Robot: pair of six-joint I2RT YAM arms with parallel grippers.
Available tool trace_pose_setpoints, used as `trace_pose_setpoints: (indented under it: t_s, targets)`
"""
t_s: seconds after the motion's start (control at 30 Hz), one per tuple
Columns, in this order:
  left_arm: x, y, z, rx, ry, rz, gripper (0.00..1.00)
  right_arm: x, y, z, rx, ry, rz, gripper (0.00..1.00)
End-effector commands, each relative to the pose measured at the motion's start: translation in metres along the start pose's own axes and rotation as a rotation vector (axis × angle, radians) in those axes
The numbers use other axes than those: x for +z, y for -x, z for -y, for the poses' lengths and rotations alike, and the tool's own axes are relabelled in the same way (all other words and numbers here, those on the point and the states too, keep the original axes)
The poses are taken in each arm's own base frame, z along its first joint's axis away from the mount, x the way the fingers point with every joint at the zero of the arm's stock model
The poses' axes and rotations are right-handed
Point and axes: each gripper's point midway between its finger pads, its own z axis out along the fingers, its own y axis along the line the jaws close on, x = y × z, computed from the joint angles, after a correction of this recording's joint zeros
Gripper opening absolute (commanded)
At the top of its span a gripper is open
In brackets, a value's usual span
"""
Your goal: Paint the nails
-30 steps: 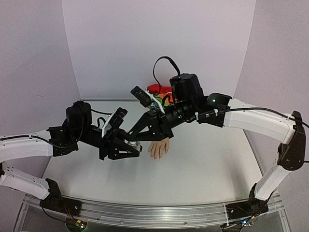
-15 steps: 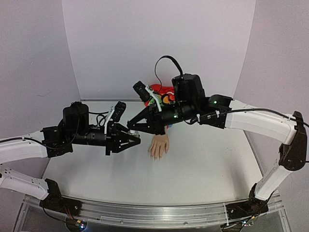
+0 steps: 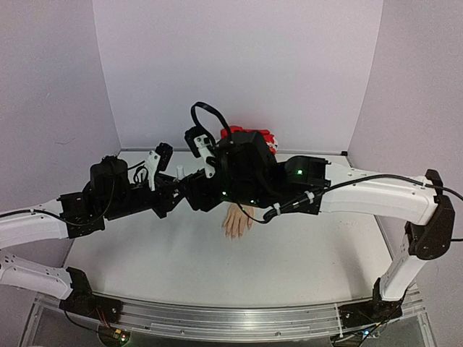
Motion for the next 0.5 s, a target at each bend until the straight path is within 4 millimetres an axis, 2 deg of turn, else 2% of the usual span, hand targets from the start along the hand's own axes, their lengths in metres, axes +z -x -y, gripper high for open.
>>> trace_pose_setpoints:
  t_s: [0.0, 0.1, 0.2, 0.27, 0.37, 0.47]
  targets:
    - [-0.028, 0.025, 0.057, 0.061, -0.332, 0.122, 0.0, -0.052, 0.018, -0.024, -0.075, 0.303, 0.008, 0.69]
    - [-0.048, 0.023, 0.094, 0.089, -0.567, 0.141, 0.0, -0.08, 0.014, -0.037, -0.106, 0.547, -0.005, 0.73]
    - [-0.068, 0.02, 0.122, 0.105, -0.78, 0.13, 0.0, -0.097, 0.012, -0.038, -0.098, 0.746, -0.028, 0.68]
    - [-0.074, 0.02, 0.134, 0.099, -0.872, 0.1, 0.0, -0.103, 0.011, -0.036, -0.094, 0.82, -0.035, 0.62]
    - [-0.073, 0.019, 0.141, 0.078, -0.937, 0.057, 0.0, -0.112, 0.011, -0.043, -0.096, 0.937, -0.051, 0.56]
    - [-0.071, 0.018, 0.144, 0.068, -0.963, 0.033, 0.0, -0.115, 0.008, -0.052, -0.102, 1.021, -0.07, 0.56]
